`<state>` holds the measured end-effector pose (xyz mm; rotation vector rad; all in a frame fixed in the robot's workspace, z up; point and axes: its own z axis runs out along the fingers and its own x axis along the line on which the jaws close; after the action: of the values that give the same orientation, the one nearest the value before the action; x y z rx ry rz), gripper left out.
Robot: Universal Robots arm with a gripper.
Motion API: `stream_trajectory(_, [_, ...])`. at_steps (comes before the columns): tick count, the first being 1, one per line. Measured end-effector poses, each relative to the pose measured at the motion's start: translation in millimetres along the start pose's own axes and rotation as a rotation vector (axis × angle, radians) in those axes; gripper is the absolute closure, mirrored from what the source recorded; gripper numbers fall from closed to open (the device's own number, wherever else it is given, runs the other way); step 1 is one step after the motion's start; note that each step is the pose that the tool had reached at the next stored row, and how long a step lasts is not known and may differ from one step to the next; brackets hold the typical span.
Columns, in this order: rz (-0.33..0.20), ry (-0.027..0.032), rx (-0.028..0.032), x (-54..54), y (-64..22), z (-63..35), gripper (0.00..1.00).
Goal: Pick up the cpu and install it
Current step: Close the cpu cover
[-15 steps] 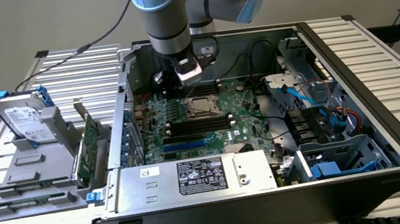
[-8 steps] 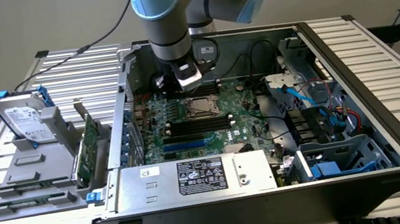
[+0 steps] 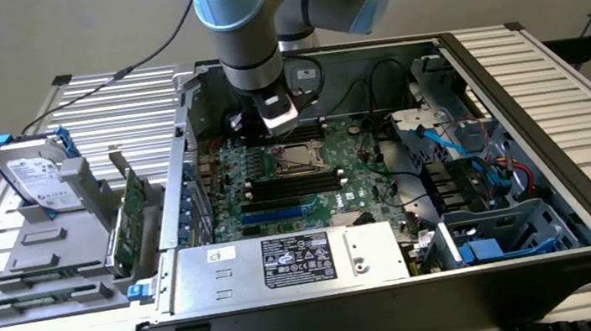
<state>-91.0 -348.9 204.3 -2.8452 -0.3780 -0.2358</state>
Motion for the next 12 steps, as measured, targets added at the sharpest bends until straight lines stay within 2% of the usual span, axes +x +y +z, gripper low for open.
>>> stream_trajectory(3, [0.002,-0.0001,-0.0002,-0.7,-0.4,0.0,0.89])
stream_trajectory(12, [0.023,0.0050,-0.0043,-1.6,-5.3,1.1,0.89])
